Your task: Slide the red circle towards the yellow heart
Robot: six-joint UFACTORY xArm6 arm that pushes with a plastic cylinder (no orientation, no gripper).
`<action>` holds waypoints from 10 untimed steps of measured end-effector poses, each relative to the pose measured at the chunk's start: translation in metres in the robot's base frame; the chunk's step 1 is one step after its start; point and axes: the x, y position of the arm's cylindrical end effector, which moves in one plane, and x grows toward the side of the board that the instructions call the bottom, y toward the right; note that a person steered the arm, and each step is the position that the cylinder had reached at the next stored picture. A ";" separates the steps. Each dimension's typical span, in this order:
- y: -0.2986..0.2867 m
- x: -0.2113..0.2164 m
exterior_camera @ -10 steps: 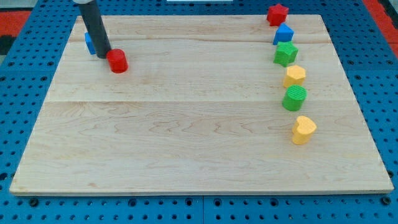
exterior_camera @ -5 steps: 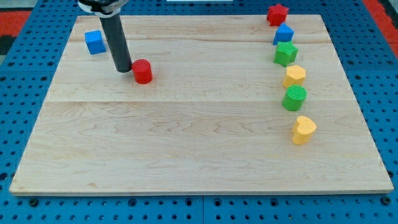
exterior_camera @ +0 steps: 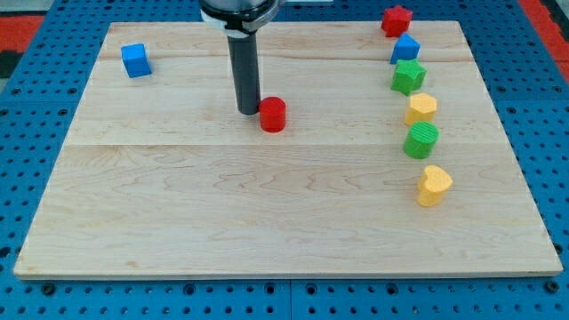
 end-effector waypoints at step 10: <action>0.147 0.104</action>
